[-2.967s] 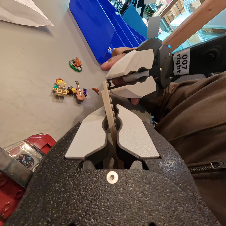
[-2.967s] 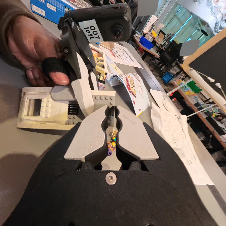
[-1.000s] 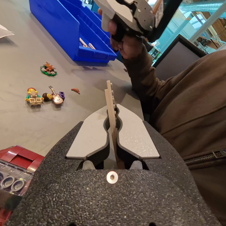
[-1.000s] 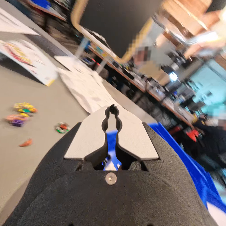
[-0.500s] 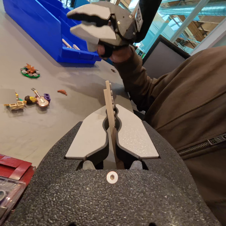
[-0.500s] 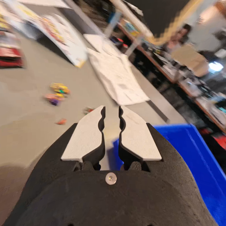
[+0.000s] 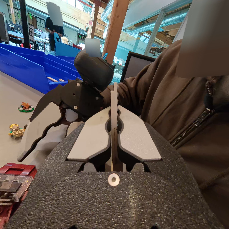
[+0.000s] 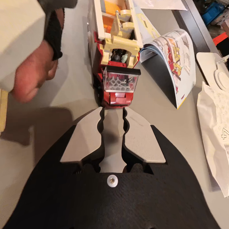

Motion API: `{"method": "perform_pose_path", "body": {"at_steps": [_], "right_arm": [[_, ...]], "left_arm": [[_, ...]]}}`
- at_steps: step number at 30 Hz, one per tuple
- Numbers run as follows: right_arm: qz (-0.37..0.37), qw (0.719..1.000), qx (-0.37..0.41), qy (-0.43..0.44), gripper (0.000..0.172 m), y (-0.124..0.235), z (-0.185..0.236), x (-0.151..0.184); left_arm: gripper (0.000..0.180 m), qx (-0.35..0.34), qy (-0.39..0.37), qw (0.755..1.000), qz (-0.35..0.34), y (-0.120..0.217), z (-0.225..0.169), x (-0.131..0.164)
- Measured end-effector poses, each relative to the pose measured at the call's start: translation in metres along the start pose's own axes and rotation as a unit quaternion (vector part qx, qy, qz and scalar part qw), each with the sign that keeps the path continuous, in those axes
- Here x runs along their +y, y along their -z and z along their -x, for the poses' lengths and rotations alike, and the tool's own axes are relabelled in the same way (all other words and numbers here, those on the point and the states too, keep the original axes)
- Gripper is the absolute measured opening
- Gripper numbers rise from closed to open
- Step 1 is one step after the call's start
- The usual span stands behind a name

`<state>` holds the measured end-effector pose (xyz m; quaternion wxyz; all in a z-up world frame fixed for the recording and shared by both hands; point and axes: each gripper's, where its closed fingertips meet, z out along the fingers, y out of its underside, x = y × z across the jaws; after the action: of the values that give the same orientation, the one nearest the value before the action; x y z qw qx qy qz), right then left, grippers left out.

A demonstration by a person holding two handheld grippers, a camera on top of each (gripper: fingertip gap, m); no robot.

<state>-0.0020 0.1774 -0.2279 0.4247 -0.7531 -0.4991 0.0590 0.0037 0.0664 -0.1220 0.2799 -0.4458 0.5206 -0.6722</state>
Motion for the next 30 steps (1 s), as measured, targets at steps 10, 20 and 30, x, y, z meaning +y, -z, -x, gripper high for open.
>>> {"method": "perform_pose_path", "body": {"at_steps": [10,20,30], "right_arm": [[-0.039,0.999,0.008,-0.012,0.026,-0.033,-0.016,-0.036],[-0.106,0.990,0.062,-0.072,0.015,0.049,-0.064,-0.012],[-0.244,0.955,-0.041,-0.165,0.010,0.100,-0.074,-0.009]], "left_arm": [[0.004,0.007,0.030,0.998,-0.046,0.011,0.007,-0.015],[0.004,-0.126,0.123,0.973,-0.150,0.023,0.061,-0.043],[0.004,-0.188,0.151,0.960,-0.139,-0.011,0.109,-0.033]]}}
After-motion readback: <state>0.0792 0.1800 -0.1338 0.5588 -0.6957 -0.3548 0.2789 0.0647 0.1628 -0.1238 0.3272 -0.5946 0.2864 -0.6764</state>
